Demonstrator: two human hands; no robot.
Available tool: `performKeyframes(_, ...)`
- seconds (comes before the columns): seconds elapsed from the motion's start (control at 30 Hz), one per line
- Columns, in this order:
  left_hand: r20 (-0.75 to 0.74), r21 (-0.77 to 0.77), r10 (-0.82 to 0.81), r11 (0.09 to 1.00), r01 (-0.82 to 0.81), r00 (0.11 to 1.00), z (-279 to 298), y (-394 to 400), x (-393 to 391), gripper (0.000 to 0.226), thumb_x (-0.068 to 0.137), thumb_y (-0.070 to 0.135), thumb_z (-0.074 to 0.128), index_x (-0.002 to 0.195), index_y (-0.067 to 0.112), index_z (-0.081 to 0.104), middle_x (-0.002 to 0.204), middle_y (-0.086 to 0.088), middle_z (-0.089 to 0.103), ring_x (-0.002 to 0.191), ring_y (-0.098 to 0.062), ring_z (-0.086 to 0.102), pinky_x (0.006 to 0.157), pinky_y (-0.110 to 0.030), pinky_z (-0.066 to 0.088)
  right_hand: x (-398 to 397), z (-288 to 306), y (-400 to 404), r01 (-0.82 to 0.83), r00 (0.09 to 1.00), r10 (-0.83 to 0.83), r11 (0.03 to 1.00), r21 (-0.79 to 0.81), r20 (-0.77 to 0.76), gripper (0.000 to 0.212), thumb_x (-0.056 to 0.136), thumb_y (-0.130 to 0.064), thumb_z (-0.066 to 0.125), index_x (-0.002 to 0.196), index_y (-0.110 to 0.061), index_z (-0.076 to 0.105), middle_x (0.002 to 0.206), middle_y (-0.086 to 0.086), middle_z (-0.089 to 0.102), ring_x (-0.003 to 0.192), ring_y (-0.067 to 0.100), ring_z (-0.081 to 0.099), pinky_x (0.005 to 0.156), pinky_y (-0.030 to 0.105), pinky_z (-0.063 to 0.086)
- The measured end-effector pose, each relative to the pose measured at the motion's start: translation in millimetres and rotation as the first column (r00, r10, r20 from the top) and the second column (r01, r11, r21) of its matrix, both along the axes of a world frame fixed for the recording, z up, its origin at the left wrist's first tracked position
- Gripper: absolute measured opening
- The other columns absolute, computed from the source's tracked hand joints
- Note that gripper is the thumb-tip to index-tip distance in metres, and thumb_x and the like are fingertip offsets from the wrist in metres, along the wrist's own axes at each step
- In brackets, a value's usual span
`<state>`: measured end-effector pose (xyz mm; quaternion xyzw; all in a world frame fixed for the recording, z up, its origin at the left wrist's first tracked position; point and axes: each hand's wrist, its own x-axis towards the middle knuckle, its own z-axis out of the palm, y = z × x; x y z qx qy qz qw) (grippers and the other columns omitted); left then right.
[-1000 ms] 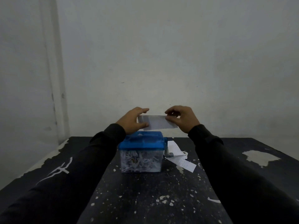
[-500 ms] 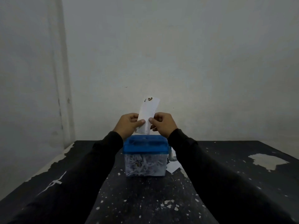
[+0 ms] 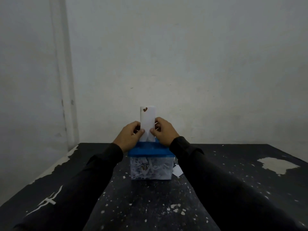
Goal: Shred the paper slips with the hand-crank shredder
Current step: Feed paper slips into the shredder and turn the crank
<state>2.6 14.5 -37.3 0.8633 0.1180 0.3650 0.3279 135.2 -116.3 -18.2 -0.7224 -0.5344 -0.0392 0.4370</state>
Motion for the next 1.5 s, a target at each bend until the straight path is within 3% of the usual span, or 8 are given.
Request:
performKeyframes(0.3, -0.006, 0.065, 0.027, 0.998, -0.027, 1.000, -6.2, 2.8, -4.9, 0.020, 0.098, 0.022, 0.067, 0.111, 0.008, 0.072, 0.099, -0.005, 0.074, 0.087, -0.015, 0.069, 0.071, -0.023, 0.054, 3.1, 0.6, -5.7, 0.014, 0.999, -0.015, 0.999, -0.034, -0.032, 0.025, 0.089, -0.025, 0.076, 0.105, -0.011, 0.063, 0.103, 0.011, 0.073, 0.089, 0.022, 0.068, 0.083, 0.038, 0.058)
performKeyframes(0.47, 0.056, 0.038, 0.068, 0.997, -0.070, 0.996, -15.6, -3.7, -1.3, 0.017, 0.100, 0.021, 0.064, 0.110, 0.008, 0.071, 0.102, -0.003, 0.073, 0.088, -0.012, 0.066, 0.065, -0.010, 0.046, 22.7, -5.0, -38.8, 0.143, 0.988, -0.150, 0.982, -0.122, -0.047, 0.052, 0.082, -0.060, 0.074, 0.113, -0.020, 0.062, 0.106, 0.002, 0.067, 0.090, 0.014, 0.062, 0.067, 0.024, 0.048)
performKeyframes(0.73, 0.080, -0.075, 0.076, 0.995, -0.070, 0.994, -29.0, -13.2, 9.2, 0.017, 0.106, 0.023, 0.052, 0.108, 0.008, 0.062, 0.105, -0.005, 0.066, 0.090, -0.013, 0.061, 0.063, -0.008, 0.044, 36.7, -44.8, -74.2, 0.065, 0.976, -0.126, 0.947, -0.314, -0.179, 0.093, 0.068, -0.091, 0.047, 0.122, -0.016, 0.060, 0.116, 0.003, 0.064, 0.100, 0.021, 0.063, 0.083, 0.036, 0.053)
performKeyframes(0.87, 0.049, -0.062, 0.089, 0.994, -0.086, 0.995, -31.8, -12.5, 10.2, 0.025, 0.106, 0.023, 0.053, 0.095, 0.001, 0.060, 0.095, -0.012, 0.066, 0.083, -0.020, 0.062, 0.066, -0.027, 0.046, 31.0, -54.0, -78.0, 0.012, 0.964, -0.090, 0.954, -0.300, -0.250, 0.082, 0.072, -0.086, 0.055, 0.109, -0.013, 0.060, 0.099, 0.013, 0.070, 0.089, 0.029, 0.071, 0.078, 0.044, 0.061)
performKeyframes(1.0, 0.014, -0.058, 0.076, 0.996, -0.075, 0.997, -31.3, -10.5, 8.0, 0.019, 0.106, 0.023, 0.053, 0.103, 0.007, 0.062, 0.103, -0.003, 0.066, 0.087, -0.008, 0.060, 0.064, -0.008, 0.043, 20.9, -46.5, -83.2, 0.002, 0.938, -0.102, 0.957, -0.289, -0.331, 0.081, 0.068, -0.081, 0.066, 0.110, -0.013, 0.056, 0.080, 0.017, 0.075, 0.067, 0.029, 0.073, 0.059, 0.038, 0.062)
performKeyframes(1.27, -0.022, -0.017, 0.078, 0.997, -0.078, 0.997, -30.6, -8.8, 9.3, 0.016, 0.104, 0.021, 0.055, 0.108, 0.006, 0.060, 0.108, -0.006, 0.065, 0.096, -0.021, 0.060, 0.066, -0.014, 0.042, 16.9, -31.1, -88.0, 0.040, 0.938, -0.167, 0.922, -0.386, -0.304, 0.087, 0.071, -0.075, 0.072, 0.123, -0.011, 0.045, 0.082, 0.016, 0.075, 0.059, 0.026, 0.073, 0.049, 0.030, 0.054)
performKeyframes(1.37, -0.017, 0.005, 0.095, 0.996, -0.094, 0.995, -32.0, -7.7, 9.3, 0.015, 0.103, 0.020, 0.055, 0.101, 0.006, 0.058, 0.102, -0.007, 0.064, 0.090, -0.019, 0.058, 0.064, -0.017, 0.041, 16.6, -41.0, -93.2, 0.018, 0.962, -0.089, 0.965, -0.261, -0.260, 0.087, 0.078, -0.060, 0.077, 0.143, -0.028, 0.029, 0.092, 0.013, 0.071, 0.056, 0.023, 0.071, 0.047, 0.029, 0.054)
performKeyframes(1.5, -0.014, -0.023, 0.078, 0.997, -0.079, 0.997, -33.4, -7.0, 10.0, 0.015, 0.104, 0.019, 0.056, 0.103, 0.004, 0.059, 0.100, -0.004, 0.064, 0.090, -0.017, 0.058, 0.064, -0.012, 0.041, 17.4, -56.1, -96.7, -0.025, 0.980, 0.002, 0.993, -0.117, -0.198, 0.070, 0.087, -0.049, 0.074, 0.144, -0.020, 0.045, 0.082, 0.000, 0.068, 0.050, 0.016, 0.063, 0.048, 0.035, 0.056)
